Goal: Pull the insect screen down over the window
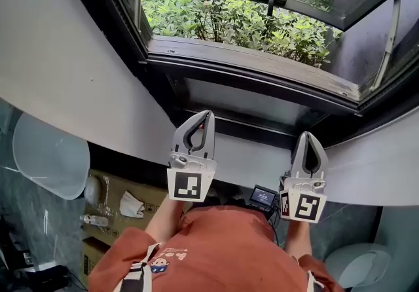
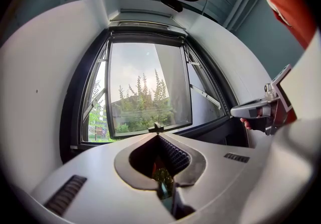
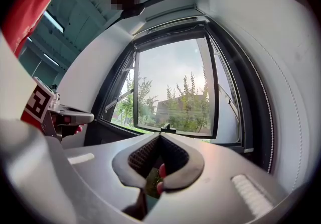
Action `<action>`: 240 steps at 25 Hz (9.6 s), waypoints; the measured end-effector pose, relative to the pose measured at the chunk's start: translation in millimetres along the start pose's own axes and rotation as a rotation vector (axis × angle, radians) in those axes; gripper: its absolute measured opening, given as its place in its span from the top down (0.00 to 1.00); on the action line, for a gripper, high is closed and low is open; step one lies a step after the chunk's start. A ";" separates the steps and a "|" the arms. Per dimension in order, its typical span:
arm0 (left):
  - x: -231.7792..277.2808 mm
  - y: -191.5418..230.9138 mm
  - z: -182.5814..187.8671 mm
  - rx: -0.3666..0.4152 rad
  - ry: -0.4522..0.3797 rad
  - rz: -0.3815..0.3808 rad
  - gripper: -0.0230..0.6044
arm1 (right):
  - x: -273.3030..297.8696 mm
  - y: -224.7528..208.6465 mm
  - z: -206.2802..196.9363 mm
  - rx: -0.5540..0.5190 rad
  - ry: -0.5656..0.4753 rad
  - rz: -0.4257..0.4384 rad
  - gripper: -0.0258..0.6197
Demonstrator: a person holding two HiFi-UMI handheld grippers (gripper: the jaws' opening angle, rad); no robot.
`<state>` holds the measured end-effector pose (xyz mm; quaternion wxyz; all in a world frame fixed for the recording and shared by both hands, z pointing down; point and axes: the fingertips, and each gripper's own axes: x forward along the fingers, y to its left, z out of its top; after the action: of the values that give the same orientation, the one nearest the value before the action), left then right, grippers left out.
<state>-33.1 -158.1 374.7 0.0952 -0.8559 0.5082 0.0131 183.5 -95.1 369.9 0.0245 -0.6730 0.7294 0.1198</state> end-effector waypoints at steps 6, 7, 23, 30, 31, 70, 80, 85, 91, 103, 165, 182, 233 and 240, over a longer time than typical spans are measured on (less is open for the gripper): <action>-0.4 0.7 4.4 0.013 -0.014 -0.016 0.95 | 2.1 2.5 2.9 -0.008 -0.010 -0.010 0.94; -0.1 1.0 5.3 0.014 -0.017 -0.015 0.95 | 2.3 1.9 3.9 -0.009 -0.012 -0.013 0.94; 9.8 12.4 33.0 0.037 -0.083 -0.002 0.95 | 16.1 -19.2 36.9 -0.046 -0.111 -0.054 0.94; 16.9 18.6 48.7 0.056 -0.126 0.001 0.95 | 25.5 -25.1 62.5 -0.077 -0.183 -0.062 0.94; 17.7 19.7 52.0 0.056 -0.135 0.002 0.95 | 26.5 -25.6 65.5 -0.082 -0.190 -0.063 0.94; 87.0 43.0 221.5 0.162 -0.511 0.065 0.95 | 92.5 -51.8 254.0 -0.199 -0.651 -0.108 0.94; 102.5 68.7 282.5 0.137 -0.626 0.063 0.95 | 112.1 -61.8 303.4 -0.237 -0.728 -0.117 0.94; 106.3 81.6 303.9 0.108 -0.663 0.068 0.95 | 114.6 -66.9 325.6 -0.260 -0.763 -0.123 0.94; 111.7 89.2 331.8 0.170 -0.663 0.082 0.95 | 115.5 -68.9 364.5 -0.331 -0.818 -0.128 0.94; 126.2 93.9 425.3 0.350 -0.770 0.117 0.95 | 144.0 -69.5 435.0 -0.467 -0.853 -0.122 0.94; 212.2 148.7 625.3 1.322 -0.282 0.469 0.65 | 272.4 -136.2 612.1 -1.424 -0.138 -0.467 0.62; 236.2 160.9 637.8 1.351 -0.216 0.515 0.64 | 283.8 -141.8 615.4 -1.461 -0.079 -0.475 0.62; 209.9 139.0 514.4 1.441 -0.099 0.343 0.60 | 246.7 -118.7 497.7 -1.476 -0.063 -0.254 0.62; 206.3 137.0 495.5 1.451 -0.093 0.334 0.59 | 242.4 -114.9 476.7 -1.483 -0.038 -0.210 0.58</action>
<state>-16.1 -313.4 -156.8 0.6544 -0.4881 0.5080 -0.2749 214.6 -240.2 -156.6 -0.4117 -0.5769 0.3886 0.5889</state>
